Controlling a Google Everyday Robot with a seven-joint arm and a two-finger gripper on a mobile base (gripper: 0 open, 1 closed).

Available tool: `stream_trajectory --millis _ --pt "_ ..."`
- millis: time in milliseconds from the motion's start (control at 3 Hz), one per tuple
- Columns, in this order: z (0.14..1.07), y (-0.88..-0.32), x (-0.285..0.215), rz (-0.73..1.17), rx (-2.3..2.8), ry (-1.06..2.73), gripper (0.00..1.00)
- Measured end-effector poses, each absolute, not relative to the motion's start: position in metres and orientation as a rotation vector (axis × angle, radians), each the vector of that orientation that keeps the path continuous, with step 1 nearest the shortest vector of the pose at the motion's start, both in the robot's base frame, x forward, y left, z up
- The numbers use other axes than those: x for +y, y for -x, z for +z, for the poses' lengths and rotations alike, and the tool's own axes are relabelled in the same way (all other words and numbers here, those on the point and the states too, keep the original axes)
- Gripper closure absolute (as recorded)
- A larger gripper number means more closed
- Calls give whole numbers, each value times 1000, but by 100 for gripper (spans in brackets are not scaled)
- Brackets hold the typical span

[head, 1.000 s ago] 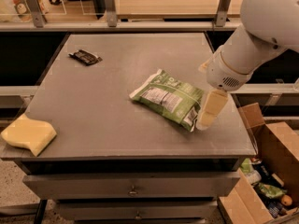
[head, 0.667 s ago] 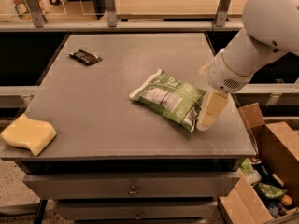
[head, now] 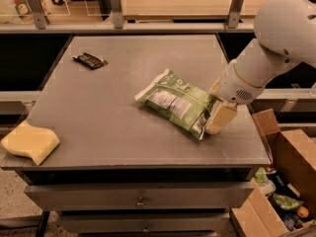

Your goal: Move green jalapeno chip bag near rxbar chocolate

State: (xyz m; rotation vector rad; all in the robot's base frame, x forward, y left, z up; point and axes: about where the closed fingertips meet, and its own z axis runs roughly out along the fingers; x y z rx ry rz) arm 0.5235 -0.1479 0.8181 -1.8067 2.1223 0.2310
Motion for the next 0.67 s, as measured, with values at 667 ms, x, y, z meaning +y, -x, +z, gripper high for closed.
stream_trajectory --millis 667 --pt "821 -523 -148 233 2123 1808 86"
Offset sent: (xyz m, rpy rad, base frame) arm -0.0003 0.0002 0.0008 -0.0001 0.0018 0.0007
